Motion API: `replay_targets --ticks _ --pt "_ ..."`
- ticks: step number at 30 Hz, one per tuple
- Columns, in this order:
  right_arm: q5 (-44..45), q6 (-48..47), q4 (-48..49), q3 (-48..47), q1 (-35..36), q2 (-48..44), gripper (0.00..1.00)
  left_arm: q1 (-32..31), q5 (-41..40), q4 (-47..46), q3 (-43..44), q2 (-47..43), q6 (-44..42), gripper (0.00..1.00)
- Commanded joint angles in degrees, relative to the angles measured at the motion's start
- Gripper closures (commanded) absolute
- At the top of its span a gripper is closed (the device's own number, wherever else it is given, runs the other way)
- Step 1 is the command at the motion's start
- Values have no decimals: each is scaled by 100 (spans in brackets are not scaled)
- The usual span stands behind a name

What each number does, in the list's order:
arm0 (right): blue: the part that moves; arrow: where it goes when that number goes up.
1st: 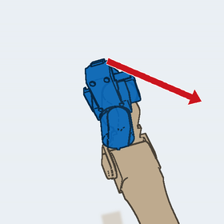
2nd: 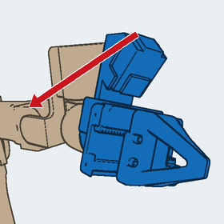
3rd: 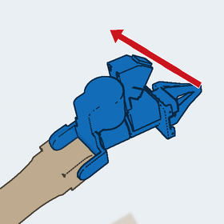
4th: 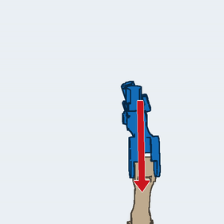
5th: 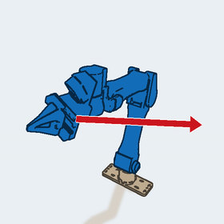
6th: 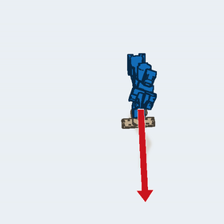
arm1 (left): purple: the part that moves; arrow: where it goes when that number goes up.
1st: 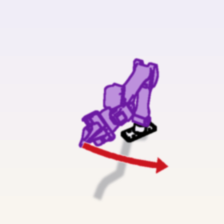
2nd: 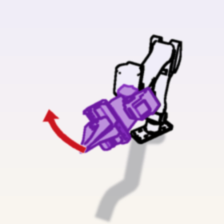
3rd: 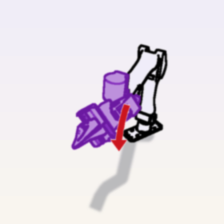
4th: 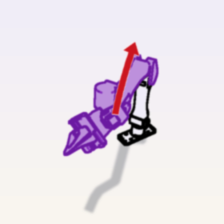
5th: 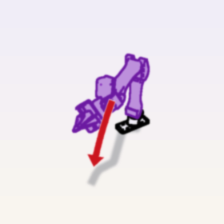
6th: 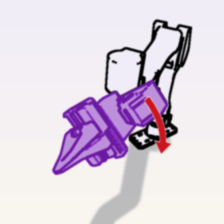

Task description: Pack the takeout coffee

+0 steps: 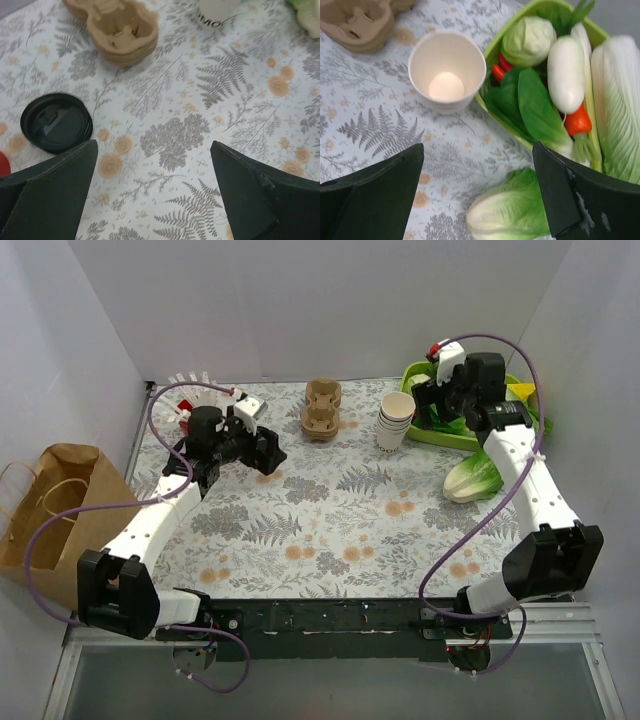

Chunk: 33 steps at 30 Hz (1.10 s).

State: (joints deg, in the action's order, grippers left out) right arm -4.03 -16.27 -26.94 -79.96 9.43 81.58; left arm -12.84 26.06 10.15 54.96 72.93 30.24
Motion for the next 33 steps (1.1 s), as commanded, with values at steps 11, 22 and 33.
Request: replay_targets --ticks 11,22,33 --pt "-2689 -992 -2103 -4271 41 2493 18 -157 733 -374 375 -208 -1074 2" --pt "-2691 -2187 -2747 -4291 120 2916 27 -201 628 -171 -3 -499 -941 2" --pt "-2629 -2372 -2623 -4018 129 3214 35 -201 601 -338 24 -288 -967 2"
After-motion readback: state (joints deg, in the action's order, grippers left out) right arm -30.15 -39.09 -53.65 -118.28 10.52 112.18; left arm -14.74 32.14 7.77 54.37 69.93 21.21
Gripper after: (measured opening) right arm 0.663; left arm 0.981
